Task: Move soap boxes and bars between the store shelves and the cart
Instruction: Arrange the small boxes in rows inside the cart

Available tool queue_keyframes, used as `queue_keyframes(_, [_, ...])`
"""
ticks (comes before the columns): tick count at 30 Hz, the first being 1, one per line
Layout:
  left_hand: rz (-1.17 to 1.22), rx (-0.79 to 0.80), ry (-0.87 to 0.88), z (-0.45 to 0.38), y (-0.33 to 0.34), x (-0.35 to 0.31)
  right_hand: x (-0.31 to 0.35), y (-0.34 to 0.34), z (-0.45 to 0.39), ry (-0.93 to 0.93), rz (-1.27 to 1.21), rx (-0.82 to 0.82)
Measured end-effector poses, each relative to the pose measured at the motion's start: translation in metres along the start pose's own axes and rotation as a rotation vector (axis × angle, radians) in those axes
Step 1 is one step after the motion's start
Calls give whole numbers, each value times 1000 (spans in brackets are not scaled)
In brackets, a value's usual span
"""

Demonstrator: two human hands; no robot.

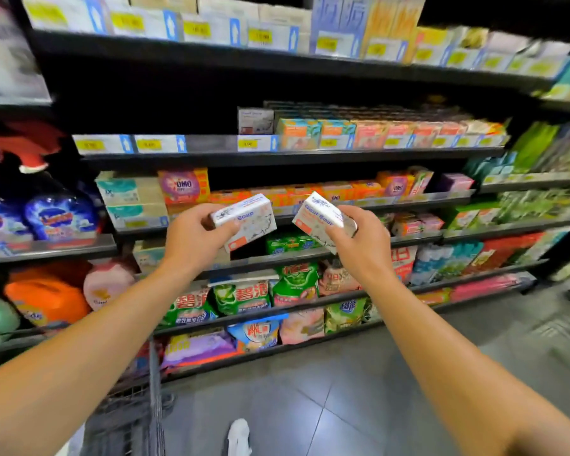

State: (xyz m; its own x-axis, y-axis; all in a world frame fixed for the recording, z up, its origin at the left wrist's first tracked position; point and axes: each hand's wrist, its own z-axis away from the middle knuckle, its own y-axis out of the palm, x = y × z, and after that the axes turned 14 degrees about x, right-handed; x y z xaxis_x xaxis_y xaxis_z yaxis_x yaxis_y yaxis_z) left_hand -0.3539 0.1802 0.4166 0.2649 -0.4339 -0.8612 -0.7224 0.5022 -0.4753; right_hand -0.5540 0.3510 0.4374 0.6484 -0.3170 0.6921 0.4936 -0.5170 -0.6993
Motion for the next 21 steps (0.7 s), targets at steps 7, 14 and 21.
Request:
queue_keyframes(7, [-70, -125, 148, -107, -4, -15, 7, -6, -91, -59, 20, -28])
queue_keyframes(14, [-109, -207, 275, -200, -20, -27, 18, -6, -168, -90, 69, -28])
queue_keyframes(21, [-125, -185, 179, -258, -20, -24, 15, 7, -211, -131, 51, -16])
